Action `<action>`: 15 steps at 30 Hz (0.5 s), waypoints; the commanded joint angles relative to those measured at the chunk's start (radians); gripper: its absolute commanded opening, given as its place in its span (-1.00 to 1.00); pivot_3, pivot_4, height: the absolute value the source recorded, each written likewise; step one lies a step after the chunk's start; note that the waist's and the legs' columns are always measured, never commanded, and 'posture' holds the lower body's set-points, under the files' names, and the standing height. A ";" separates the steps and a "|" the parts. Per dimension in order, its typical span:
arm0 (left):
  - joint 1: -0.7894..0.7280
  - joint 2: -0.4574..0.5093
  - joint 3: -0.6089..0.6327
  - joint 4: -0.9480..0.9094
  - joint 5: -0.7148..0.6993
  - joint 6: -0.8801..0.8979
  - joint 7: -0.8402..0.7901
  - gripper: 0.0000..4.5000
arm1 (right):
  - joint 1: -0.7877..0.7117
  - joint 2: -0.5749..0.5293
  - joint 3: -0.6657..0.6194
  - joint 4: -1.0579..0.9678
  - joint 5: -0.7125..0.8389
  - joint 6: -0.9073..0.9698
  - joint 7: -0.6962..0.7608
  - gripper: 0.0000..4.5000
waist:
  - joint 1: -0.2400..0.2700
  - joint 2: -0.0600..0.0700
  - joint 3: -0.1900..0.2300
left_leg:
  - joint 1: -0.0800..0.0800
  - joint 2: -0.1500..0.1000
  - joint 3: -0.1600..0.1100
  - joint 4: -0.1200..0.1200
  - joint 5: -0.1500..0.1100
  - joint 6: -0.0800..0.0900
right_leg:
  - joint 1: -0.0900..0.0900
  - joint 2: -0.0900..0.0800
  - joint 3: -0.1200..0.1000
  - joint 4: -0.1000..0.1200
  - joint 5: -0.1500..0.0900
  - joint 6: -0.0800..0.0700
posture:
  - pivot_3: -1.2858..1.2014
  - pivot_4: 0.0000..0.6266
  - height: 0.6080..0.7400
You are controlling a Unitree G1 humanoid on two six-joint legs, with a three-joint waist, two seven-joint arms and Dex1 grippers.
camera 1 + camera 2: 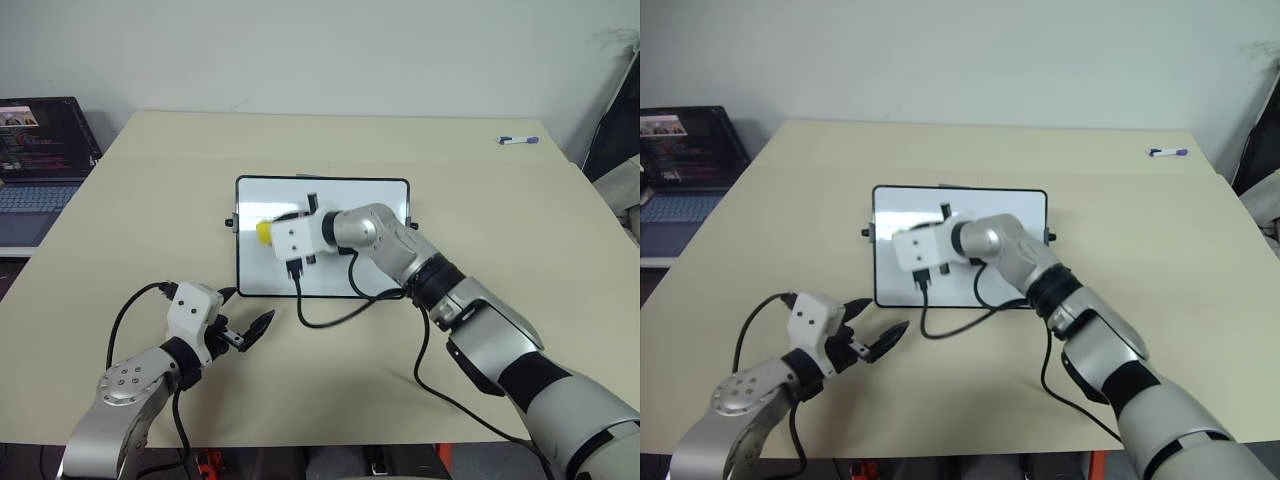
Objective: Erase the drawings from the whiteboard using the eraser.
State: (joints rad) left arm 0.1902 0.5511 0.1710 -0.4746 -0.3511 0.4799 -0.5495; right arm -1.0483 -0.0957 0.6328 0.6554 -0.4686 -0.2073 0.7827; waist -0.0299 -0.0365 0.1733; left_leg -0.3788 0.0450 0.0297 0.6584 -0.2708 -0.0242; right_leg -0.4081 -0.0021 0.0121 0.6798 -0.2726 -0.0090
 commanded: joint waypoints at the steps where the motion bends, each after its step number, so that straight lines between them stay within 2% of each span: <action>1: -0.003 0.000 0.006 -0.004 0.004 -0.030 -0.008 1.00 | 0.005 -0.003 -0.016 0.015 -0.021 0.055 -0.031 -0.52 | -0.001 0.001 0.001 | 0.000 0.000 0.000 0.000 0.000 0.000 | 0.000 0.000 0.000 0.000 0.000 0.000 | 0.03 -0.52 1.00; 5: 0.004 0.000 0.006 0.004 0.007 -0.042 -0.014 1.00 | -0.073 0.018 -0.090 0.104 -0.031 0.047 -0.272 -0.53 | 0.000 0.001 0.001 | 0.000 0.000 0.000 0.002 0.001 0.000 | 0.000 0.000 0.000 0.001 0.000 0.000 | 0.03 -0.52 1.00; 7: 0.007 -0.001 0.009 0.006 0.007 -0.046 -0.013 1.00 | -0.060 0.007 -0.090 0.108 -0.006 0.040 -0.224 -0.53 | 0.003 0.001 0.001 | 0.000 0.000 0.000 0.002 0.002 0.001 | -0.001 0.000 0.000 0.001 0.000 -0.001 | 0.03 -0.52 1.00; 9: 0.014 -0.002 0.013 0.001 0.005 -0.049 -0.010 1.00 | -0.003 -0.013 -0.071 0.052 0.032 0.040 -0.089 -0.53 | 0.004 -0.001 0.000 | 0.000 0.000 0.000 0.002 0.002 0.001 | -0.001 0.000 0.000 0.000 0.001 -0.001 | 0.03 -0.52 1.00; 12: 0.030 -0.007 0.019 -0.023 0.003 -0.050 0.000 1.00 | 0.150 -0.053 -0.104 -0.185 0.139 0.123 0.047 -0.53 | 0.004 -0.003 -0.001 | -0.001 0.000 0.000 0.001 0.000 0.000 | 0.000 -0.001 0.000 -0.001 0.000 0.001 | 0.03 -0.52 1.00; 15: 0.016 0.002 0.018 -0.059 0.004 -0.047 0.005 1.00 | 0.263 -0.084 -0.216 -0.433 0.240 0.278 0.063 -0.53 | 0.003 0.000 0.001 | -0.005 0.000 0.000 0.001 -0.002 -0.002 | -0.003 -0.001 -0.001 -0.001 -0.001 0.003 | 0.03 -0.52 1.00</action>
State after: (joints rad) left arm 0.2219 0.5463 0.1722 -0.4671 -0.3482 0.4496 -0.5510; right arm -0.7939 -0.1557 0.5225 0.3613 -0.2925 -0.0289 0.8369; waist -0.0269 -0.0364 0.1738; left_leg -0.3850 0.0448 0.0295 0.6591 -0.2726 -0.0261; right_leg -0.4121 -0.0035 0.0117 0.6788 -0.2740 -0.0060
